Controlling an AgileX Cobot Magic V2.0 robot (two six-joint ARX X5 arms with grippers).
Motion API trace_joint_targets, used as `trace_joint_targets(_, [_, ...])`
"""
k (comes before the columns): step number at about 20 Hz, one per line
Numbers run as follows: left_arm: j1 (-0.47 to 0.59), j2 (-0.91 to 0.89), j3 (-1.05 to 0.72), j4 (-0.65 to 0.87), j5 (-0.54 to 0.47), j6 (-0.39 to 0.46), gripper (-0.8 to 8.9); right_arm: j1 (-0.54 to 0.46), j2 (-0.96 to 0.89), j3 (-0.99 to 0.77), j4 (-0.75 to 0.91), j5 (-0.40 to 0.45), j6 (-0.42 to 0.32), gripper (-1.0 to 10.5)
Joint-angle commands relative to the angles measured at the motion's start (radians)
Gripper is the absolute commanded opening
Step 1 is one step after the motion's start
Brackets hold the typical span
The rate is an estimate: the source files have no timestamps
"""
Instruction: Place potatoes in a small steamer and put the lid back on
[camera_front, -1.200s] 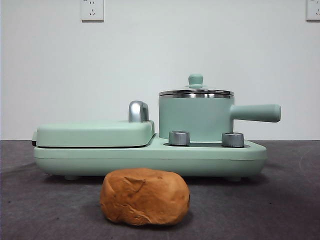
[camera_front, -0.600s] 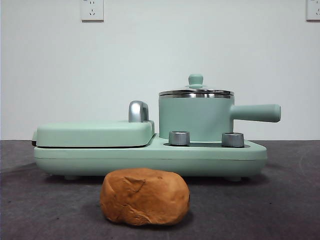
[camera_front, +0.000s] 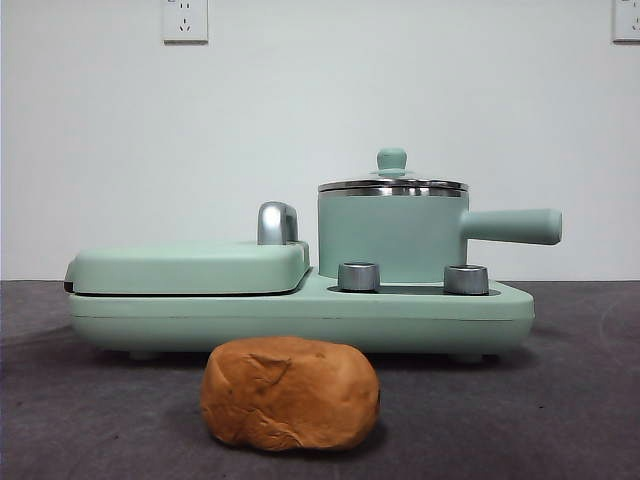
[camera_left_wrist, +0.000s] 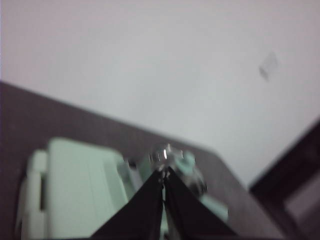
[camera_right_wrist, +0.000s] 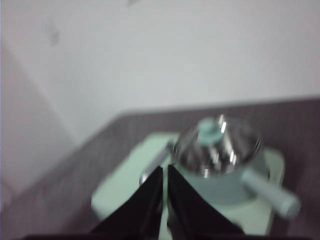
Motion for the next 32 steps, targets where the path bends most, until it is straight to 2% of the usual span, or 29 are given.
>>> trace_joint_targets(1, [-0.011,0.084,0.049,-0.050,0.084,0.159,0.09,0.010,0.066,0.037,-0.084,-0.024,-0.200,0.1])
trace_joint_targets(4, [-0.040,0.157,0.089,-0.101,0.102,0.291,0.09,0.045,0.120,0.055,-0.167,-0.002,-0.330,0.1])
trace_joint_targets(10, [-0.149,0.258,0.138,-0.185,0.096,0.554,0.09,0.174,0.178,0.055,-0.239,0.165,-0.520,0.1])
trace_joint_targets(15, [-0.261,0.315,0.146,-0.257,0.040,0.724,0.09,0.249,0.216,0.055,-0.245,0.292,-0.603,0.1])
trace_joint_targets(19, [-0.329,0.343,0.146,-0.306,-0.036,0.872,0.12,0.265,0.230,0.055,-0.246,0.298,-0.607,0.1])
trace_joint_targets(20, [-0.340,0.348,0.146,-0.306,-0.040,0.900,0.45,0.266,0.230,0.055,-0.247,0.298,-0.607,0.3])
trace_joint_targets(23, [-0.352,0.355,0.146,-0.280,-0.039,0.913,3.03,0.266,0.230,0.055,-0.241,0.298,-0.606,1.9])
trace_joint_targets(24, [-0.353,0.355,0.146,-0.270,-0.039,0.913,3.25,0.266,0.230,0.055,-0.238,0.298,-0.605,2.2])
trace_joint_targets(28, [-0.357,0.356,0.146,-0.232,-0.040,0.905,2.97,0.266,0.229,0.055,-0.239,0.298,-0.597,2.3])
trace_joint_targets(32, [-0.371,0.378,0.146,-0.158,-0.039,0.825,2.99,0.266,0.229,0.055,-0.238,0.298,-0.570,2.3])
